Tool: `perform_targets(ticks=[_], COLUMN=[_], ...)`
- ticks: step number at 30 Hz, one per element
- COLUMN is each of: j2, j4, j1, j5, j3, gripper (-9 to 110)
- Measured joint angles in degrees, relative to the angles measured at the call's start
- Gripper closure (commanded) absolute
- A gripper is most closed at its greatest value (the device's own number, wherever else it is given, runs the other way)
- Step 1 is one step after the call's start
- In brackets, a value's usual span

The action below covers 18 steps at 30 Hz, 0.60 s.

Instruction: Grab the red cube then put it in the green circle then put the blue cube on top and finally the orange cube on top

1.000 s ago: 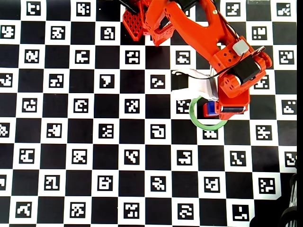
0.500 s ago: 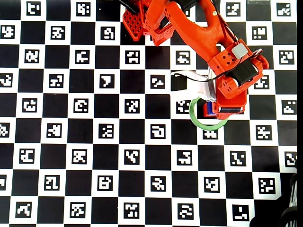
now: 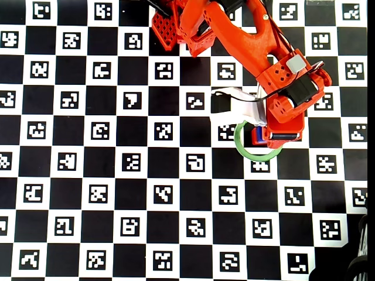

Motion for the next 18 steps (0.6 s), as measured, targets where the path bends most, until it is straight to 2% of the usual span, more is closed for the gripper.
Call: perform_targets(ticks=[18], j2=[0.0], j4=[-0.18], j1=[0.0], j5=[-2.64], j3=[1.05], gripper=[93])
